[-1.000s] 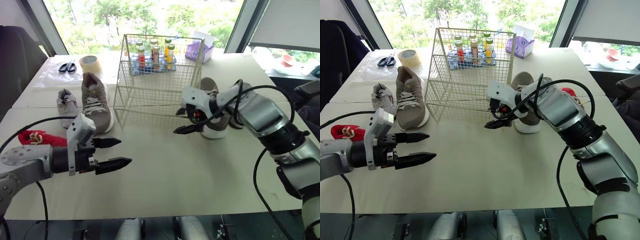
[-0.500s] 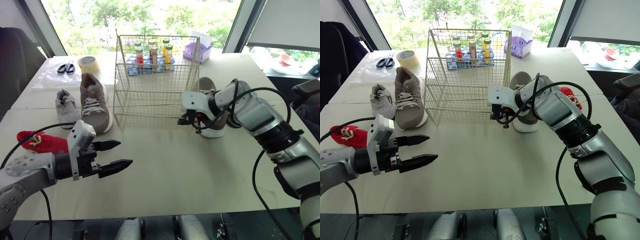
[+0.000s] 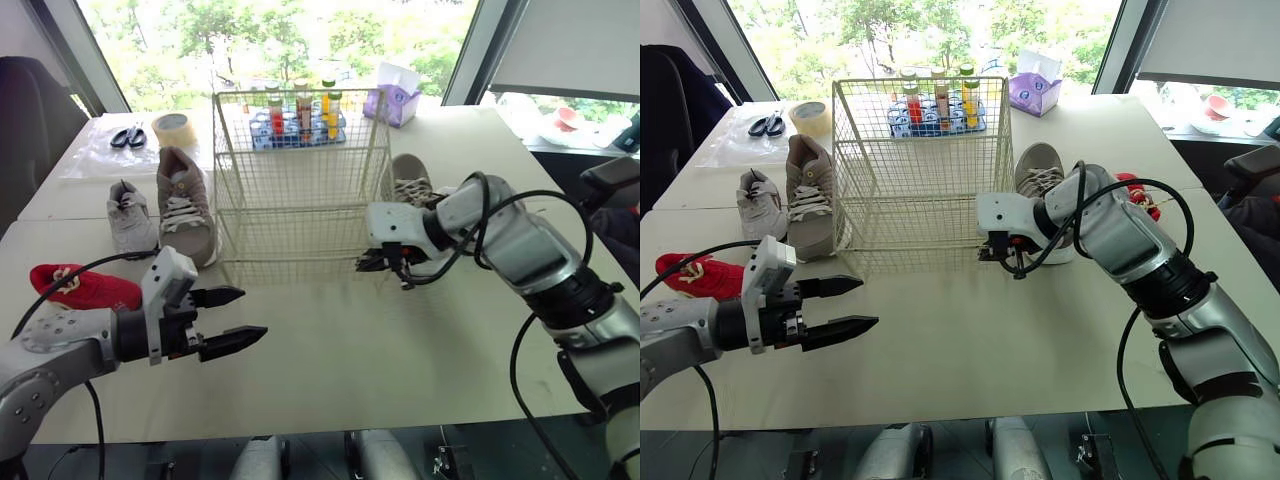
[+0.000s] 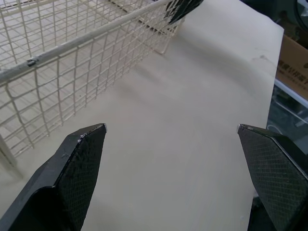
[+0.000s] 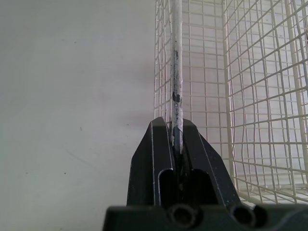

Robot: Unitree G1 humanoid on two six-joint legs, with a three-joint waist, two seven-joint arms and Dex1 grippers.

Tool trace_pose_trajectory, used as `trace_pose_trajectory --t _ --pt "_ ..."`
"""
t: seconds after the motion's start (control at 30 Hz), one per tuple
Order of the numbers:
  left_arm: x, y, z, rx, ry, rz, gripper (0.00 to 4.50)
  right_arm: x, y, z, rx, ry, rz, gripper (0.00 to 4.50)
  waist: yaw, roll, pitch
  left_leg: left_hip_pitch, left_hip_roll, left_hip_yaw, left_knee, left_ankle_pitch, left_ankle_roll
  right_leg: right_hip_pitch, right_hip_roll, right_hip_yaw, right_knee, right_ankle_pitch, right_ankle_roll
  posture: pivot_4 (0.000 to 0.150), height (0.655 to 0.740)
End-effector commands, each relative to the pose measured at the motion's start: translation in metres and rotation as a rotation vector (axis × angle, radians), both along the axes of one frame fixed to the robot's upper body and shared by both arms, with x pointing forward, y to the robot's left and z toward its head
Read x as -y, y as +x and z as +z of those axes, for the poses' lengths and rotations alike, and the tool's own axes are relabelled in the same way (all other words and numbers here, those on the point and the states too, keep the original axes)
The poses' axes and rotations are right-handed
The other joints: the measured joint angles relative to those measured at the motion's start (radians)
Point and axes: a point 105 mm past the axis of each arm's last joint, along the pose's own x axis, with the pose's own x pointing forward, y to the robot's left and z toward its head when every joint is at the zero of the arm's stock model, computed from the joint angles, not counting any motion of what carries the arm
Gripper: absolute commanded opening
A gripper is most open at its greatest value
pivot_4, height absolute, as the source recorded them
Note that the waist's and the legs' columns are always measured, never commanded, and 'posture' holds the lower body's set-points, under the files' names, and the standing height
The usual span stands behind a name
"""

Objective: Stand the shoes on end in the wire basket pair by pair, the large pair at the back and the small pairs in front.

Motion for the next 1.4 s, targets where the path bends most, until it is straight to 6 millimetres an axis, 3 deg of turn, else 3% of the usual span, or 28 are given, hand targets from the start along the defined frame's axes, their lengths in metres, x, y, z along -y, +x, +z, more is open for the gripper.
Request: trace_pose_trajectory --t 0.03,0.13,0.2,0.27,0.3,0.43,0.5,0.57,0.63,0.7,0.77,0.83,0.93,1.07,1.17,1.4 --pt "0.004 0.001 0.004 0.025 -0.005 -0.022 4.50 -0.006 -0.009 0.000 0.006 -0.009 0.059 0.06 -0.001 0.000 0.000 0.000 0.000 0.000 0.000 0.000 0.000 0.000 0.000 0.000 0.000 0.000 0.000 0.150 0.7400" --pt "0.005 0.003 0.004 0.025 0.002 -0.025 4.50 -0.005 -0.010 -0.001 0.012 -0.018 0.076 0.98 -0.002 0.000 0.000 0.000 0.000 0.000 0.000 0.000 0.000 0.000 0.000 0.000 0.000 0.000 0.000 0.150 0.7400" --pt "0.005 0.003 0.004 0.022 0.003 -0.028 4.50 -0.005 -0.005 0.003 0.040 -0.005 0.059 1.84 -0.002 0.000 0.000 0.001 0.000 0.000 0.000 0.000 0.000 0.000 0.000 0.000 0.001 0.000 0.000 0.150 0.7400" --pt "0.006 0.003 0.003 0.014 0.004 -0.035 4.50 -0.004 0.005 0.021 0.090 0.069 0.002 2.86 -0.001 0.000 0.000 0.001 0.000 0.000 0.000 0.000 0.000 0.000 0.000 0.000 0.002 0.000 0.000 0.150 0.7400" --pt "0.006 0.002 0.002 0.008 0.005 -0.039 4.50 -0.007 0.001 0.036 0.057 0.156 -0.007 3.35 0.000 0.000 0.000 0.001 0.000 0.000 0.001 0.000 0.000 0.000 0.000 0.000 0.003 0.000 0.000 0.150 0.7400" --pt "0.005 0.001 0.002 -0.016 -0.001 -0.058 4.50 -0.010 -0.028 0.075 -0.011 0.338 0.031 3.35 0.005 0.000 0.000 0.001 0.000 0.000 0.001 0.001 0.000 0.000 0.000 0.000 0.004 0.000 -0.001 0.150 0.7400" --pt "0.007 0.004 0.003 -0.032 0.001 -0.090 4.50 -0.008 -0.044 0.111 -0.101 0.548 -0.022 3.35 0.007 0.000 0.000 0.001 0.000 -0.001 0.001 0.000 0.000 0.000 0.000 -0.001 0.004 0.000 -0.001 0.150 0.7400" --pt "0.011 0.009 0.007 -0.034 -0.008 -0.128 4.50 0.014 -0.040 0.152 -0.136 0.828 -0.188 3.35 0.007 0.000 0.000 0.001 0.000 -0.001 0.001 0.001 0.000 0.000 0.000 -0.001 0.005 0.000 -0.001 0.150 0.7400" --pt "0.017 0.013 0.016 -0.025 -0.050 -0.157 4.50 0.055 -0.020 0.145 -0.015 0.905 -0.442 3.35 0.024 -0.006 -0.004 0.001 -0.001 -0.001 0.002 0.001 0.000 0.000 0.000 -0.001 0.006 0.001 -0.002 0.150 0.7400" --pt "0.027 0.013 0.026 -0.015 -0.092 -0.203 4.50 0.096 -0.010 0.125 0.103 0.948 -0.683 3.90 0.038 -0.013 -0.009 0.005 0.000 -0.004 0.001 0.001 0.000 0.006 -0.001 -0.005 0.003 0.001 -0.002 0.150 0.7400" --pt "0.039 0.012 0.030 -0.033 -0.123 -0.254 4.50 0.130 -0.012 0.102 0.208 1.015 -0.870 4.42 0.041 -0.012 -0.009 0.010 -0.001 -0.006 0.000 0.001 0.001 0.016 -0.002 -0.009 -0.004 0.001 -0.002 0.150 0.7400" --pt "0.048 0.007 0.032 -0.060 -0.148 -0.301 4.50 0.145 -0.020 0.083 0.281 1.069 -0.963 4.42 0.041 -0.010 -0.009 0.010 -0.002 -0.004 0.000 0.000 0.002 0.015 -0.003 -0.008 -0.003 0.001 -0.001 0.150 0.7400" --pt "0.059 0.001 0.032 -0.089 -0.178 -0.340 4.50 0.145 -0.031 0.042 0.320 1.062 -1.058 4.42 0.026 -0.002 -0.010 0.010 -0.002 -0.002 0.000 0.000 0.002 0.013 -0.003 -0.007 0.000 0.001 -0.001 0.150 0.7400" --pt "0.062 -0.002 0.026 -0.106 -0.164 -0.327 4.50 0.124 -0.039 0.013 0.310 1.036 -1.077 4.42 -0.002 -0.002 -0.010 0.015 0.001 0.000 0.000 0.001 0.000 0.013 0.000 -0.006 0.007 0.001 -0.001 0.150 0.7400" --pt "0.063 -0.006 0.024 -0.119 -0.153 -0.329 4.50 0.111 -0.039 -0.001 0.312 1.055 -1.106 4.42 -0.004 -0.001 -0.009 0.024 0.001 0.001 0.000 0.002 0.000 0.018 0.002 -0.003 0.011 0.001 -0.002 0.150 0.7400" --pt "0.054 -0.014 0.013 -0.136 -0.085 -0.301 4.50 0.104 -0.013 -0.014 0.375 1.043 -1.105 4.42 -0.003 -0.001 -0.009 0.038 0.002 0.003 0.000 0.003 0.001 0.032 0.006 0.001 0.011 0.000 -0.004 0.150 0.7400"
